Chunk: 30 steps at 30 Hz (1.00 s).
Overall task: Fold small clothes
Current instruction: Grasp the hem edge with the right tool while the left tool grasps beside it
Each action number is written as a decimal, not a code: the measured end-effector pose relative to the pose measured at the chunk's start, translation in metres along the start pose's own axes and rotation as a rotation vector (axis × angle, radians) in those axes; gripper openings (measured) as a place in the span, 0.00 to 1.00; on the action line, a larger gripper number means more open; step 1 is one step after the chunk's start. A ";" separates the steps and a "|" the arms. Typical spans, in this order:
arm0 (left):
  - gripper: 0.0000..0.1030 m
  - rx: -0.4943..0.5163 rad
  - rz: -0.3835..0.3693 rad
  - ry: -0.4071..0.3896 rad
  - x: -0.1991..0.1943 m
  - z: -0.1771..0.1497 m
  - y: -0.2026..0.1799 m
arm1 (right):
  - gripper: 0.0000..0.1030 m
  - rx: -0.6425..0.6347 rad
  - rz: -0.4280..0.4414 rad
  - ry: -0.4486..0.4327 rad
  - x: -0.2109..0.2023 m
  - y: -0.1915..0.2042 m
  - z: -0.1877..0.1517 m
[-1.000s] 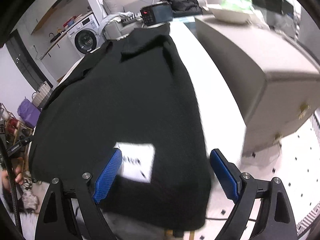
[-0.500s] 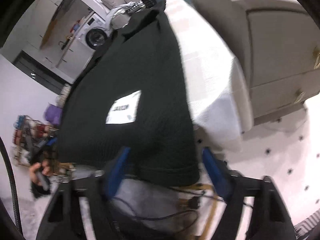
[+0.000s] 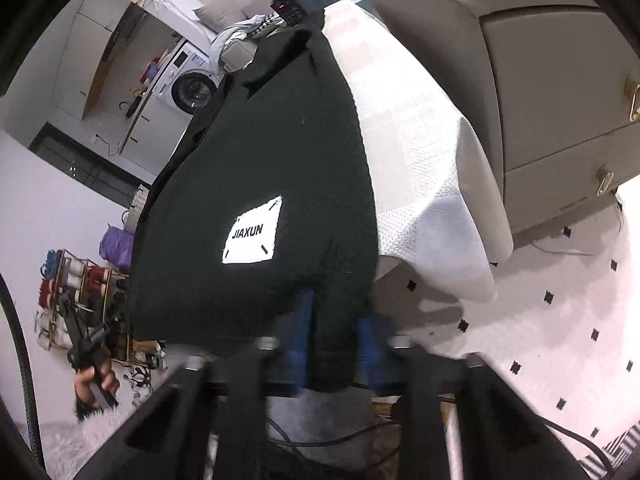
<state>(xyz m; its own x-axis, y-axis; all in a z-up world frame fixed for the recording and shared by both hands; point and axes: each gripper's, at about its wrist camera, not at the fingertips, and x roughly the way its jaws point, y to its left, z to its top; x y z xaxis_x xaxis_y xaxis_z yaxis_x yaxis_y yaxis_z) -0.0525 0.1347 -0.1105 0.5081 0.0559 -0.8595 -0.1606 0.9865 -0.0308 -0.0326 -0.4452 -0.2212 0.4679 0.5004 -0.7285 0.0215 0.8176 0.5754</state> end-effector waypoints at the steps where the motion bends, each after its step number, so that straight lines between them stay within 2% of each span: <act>1: 0.75 -0.006 0.001 0.004 0.000 -0.003 0.001 | 0.10 -0.003 -0.004 0.001 -0.001 0.001 0.000; 5: 0.75 -0.059 -0.025 0.027 0.002 -0.011 0.009 | 0.06 -0.049 -0.041 0.003 -0.010 0.015 0.001; 7: 0.75 -0.106 -0.056 0.033 0.003 -0.015 0.016 | 0.06 -0.072 -0.002 -0.030 -0.025 0.022 0.003; 9: 0.75 -0.137 -0.088 0.051 0.007 -0.018 0.021 | 0.06 -0.098 0.067 -0.103 -0.041 0.033 0.005; 11: 0.75 -0.159 -0.118 0.067 0.011 -0.021 0.027 | 0.06 -0.121 0.082 -0.139 -0.051 0.041 0.007; 16: 0.77 -0.262 -0.197 0.085 0.024 -0.025 0.044 | 0.06 -0.130 0.087 -0.135 -0.046 0.042 0.010; 18: 0.76 -0.265 -0.212 0.086 0.025 -0.027 0.046 | 0.06 -0.131 0.081 -0.126 -0.044 0.042 0.009; 20: 0.68 -0.276 -0.243 0.073 0.022 -0.025 0.046 | 0.06 -0.125 0.076 -0.118 -0.043 0.042 0.008; 21: 0.67 -0.271 -0.267 0.063 0.019 -0.024 0.044 | 0.06 -0.124 0.073 -0.116 -0.043 0.041 0.007; 25: 0.67 -0.164 -0.300 0.005 0.003 -0.017 0.026 | 0.06 -0.128 0.064 -0.113 -0.041 0.046 0.008; 30: 0.67 -0.157 -0.322 -0.024 -0.001 -0.014 0.021 | 0.06 -0.129 0.064 -0.109 -0.039 0.047 0.009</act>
<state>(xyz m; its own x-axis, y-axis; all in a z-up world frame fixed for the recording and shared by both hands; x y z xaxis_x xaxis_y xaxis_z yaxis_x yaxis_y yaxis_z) -0.0681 0.1535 -0.1175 0.5736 -0.2486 -0.7805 -0.1162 0.9185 -0.3780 -0.0420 -0.4286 -0.1620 0.5578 0.5249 -0.6429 -0.1222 0.8181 0.5619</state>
